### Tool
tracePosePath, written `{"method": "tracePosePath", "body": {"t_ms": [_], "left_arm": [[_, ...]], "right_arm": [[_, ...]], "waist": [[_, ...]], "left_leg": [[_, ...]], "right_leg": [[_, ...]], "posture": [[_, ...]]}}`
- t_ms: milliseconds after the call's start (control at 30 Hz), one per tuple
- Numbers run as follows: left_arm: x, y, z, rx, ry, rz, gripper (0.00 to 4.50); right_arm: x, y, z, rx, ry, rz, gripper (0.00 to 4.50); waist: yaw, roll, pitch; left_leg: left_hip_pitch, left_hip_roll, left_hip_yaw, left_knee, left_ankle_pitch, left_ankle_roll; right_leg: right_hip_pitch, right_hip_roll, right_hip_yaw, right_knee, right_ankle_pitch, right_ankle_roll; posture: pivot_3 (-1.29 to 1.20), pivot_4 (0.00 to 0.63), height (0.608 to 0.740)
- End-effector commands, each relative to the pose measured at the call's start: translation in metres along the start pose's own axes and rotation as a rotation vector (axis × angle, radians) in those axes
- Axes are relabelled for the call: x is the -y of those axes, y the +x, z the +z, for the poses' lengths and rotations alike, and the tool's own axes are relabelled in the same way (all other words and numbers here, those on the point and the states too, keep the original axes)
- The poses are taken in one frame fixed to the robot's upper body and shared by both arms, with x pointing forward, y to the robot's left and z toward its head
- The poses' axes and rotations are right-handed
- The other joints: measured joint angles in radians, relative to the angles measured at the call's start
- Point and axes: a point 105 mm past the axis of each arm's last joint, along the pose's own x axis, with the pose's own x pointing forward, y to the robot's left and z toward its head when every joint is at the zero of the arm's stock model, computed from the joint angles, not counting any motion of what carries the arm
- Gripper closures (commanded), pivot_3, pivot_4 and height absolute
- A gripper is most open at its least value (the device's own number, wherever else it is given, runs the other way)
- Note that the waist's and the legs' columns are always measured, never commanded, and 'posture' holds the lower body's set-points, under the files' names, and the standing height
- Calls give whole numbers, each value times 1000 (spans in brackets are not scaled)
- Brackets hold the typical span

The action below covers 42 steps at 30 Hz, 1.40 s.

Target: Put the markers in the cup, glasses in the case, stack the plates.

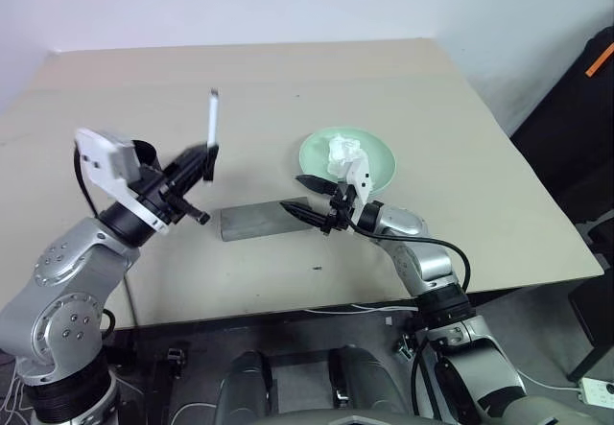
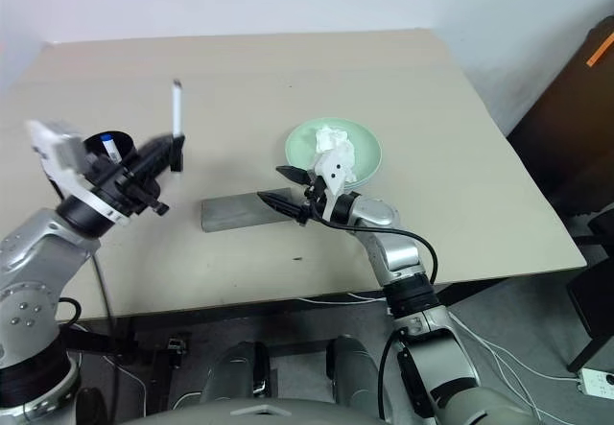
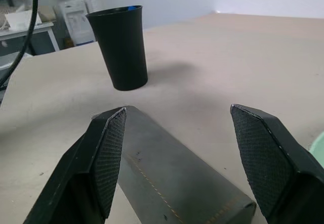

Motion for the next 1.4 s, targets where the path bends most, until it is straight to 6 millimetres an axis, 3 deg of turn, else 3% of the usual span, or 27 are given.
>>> {"method": "tracePosePath", "body": {"t_ms": [33,433,767,1133,1400], "left_arm": [[-22,-2,34,155,155,81,4453],[-96,-24,38,204,427,412,4453],[-115,-35,-5,111,377,473,4453],[-129,-44,-27,24,379,516,4453],[-127,-48,-36,-7,384,514,1828]], "right_arm": [[-3,4,15,47,-10,15,1021],[-8,4,11,42,-16,18,1021],[-4,2,11,42,-33,-15,1021],[-1,-1,12,44,-47,-39,1021],[1,0,12,43,-55,-38,1021]], "waist": [[-2,0,0],[0,0,0],[0,0,0],[-1,0,0],[0,0,0]], "left_leg": [[1,0,0,0,0,0],[0,0,0,0,0,0],[0,0,0,0,0,0],[0,0,0,0,0,0],[0,1,0,0,0,0]], "right_leg": [[0,1,0,0,0,0],[0,3,0,0,0,2],[-1,2,-1,0,1,4],[-1,2,-1,0,1,4],[-1,2,-1,0,1,4]], "posture": [[0,150,726],[0,150,726],[0,150,726],[0,150,726],[0,150,726]]}}
